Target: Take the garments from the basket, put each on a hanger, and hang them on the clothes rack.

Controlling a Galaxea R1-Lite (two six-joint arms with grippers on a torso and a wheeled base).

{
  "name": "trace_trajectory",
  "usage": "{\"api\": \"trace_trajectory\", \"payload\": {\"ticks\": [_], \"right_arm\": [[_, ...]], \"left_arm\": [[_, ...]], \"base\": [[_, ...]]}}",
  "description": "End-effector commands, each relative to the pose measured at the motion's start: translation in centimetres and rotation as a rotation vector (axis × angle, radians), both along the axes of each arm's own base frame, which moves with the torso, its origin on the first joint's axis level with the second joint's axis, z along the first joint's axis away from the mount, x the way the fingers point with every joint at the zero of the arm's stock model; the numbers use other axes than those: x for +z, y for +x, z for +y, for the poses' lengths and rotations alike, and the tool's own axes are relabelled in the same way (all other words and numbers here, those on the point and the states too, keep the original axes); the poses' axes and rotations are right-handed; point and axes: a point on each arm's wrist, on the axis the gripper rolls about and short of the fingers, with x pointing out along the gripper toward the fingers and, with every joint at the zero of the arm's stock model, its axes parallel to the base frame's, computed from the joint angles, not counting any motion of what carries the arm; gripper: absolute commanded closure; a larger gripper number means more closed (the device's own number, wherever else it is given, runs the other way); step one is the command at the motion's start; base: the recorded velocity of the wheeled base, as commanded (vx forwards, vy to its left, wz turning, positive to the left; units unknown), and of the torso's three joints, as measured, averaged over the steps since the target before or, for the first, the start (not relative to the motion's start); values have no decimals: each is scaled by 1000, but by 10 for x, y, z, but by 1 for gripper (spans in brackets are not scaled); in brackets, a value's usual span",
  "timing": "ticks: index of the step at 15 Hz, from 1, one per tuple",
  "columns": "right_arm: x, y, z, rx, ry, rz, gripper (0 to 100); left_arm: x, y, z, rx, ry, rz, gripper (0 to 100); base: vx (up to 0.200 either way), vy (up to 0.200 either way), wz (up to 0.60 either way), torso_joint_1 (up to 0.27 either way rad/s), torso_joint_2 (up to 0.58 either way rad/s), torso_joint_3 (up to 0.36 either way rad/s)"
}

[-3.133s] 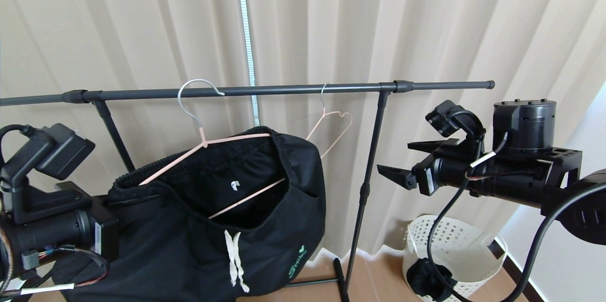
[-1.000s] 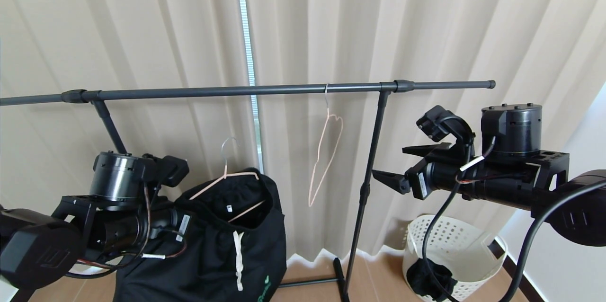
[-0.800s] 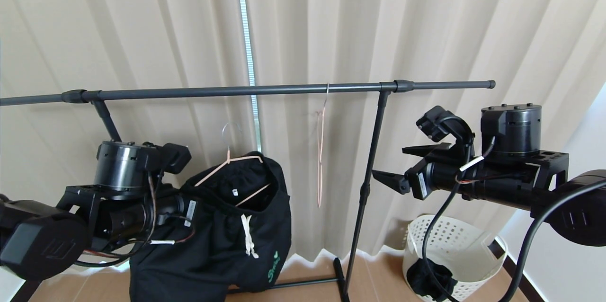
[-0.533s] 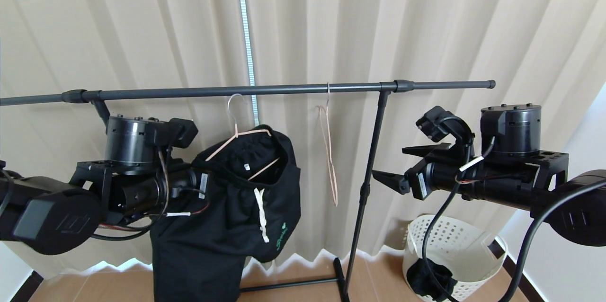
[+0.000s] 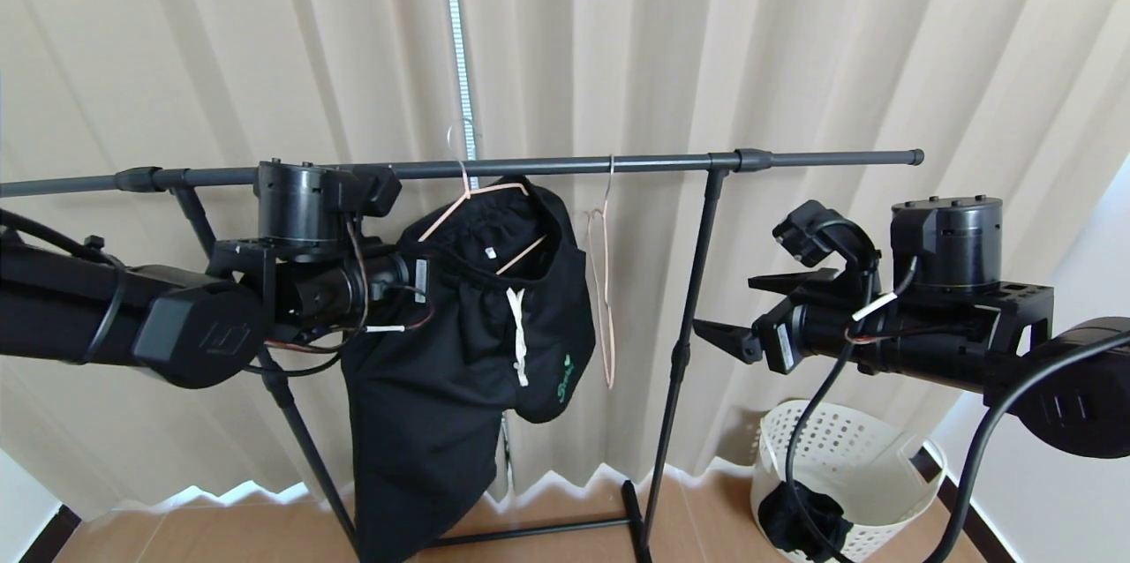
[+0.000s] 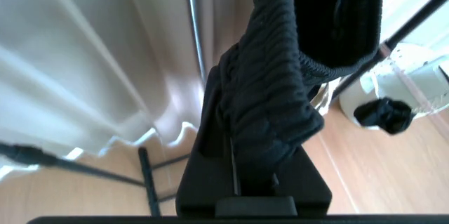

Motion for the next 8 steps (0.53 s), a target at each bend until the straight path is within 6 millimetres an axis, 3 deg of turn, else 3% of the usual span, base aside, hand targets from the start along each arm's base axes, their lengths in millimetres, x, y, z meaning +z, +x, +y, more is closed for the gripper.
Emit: {"api": "trace_trajectory", "payload": {"ticks": [1,4,8], "right_arm": [[-3,1,1,0,-3,9,0],[-12,4,5,6,-16,33,0],[-17,4,10,11,-28,45,0]], "left_arm": [[-9,18,-7,-1,3,10,100],[-21,38,-13,7,8,16,100],[-35,48,-16,18,19,40,100]], "base": [[0,0,0,0,0,0],[0,0,0,0,0,0],[0,0,0,0,0,0]]}}
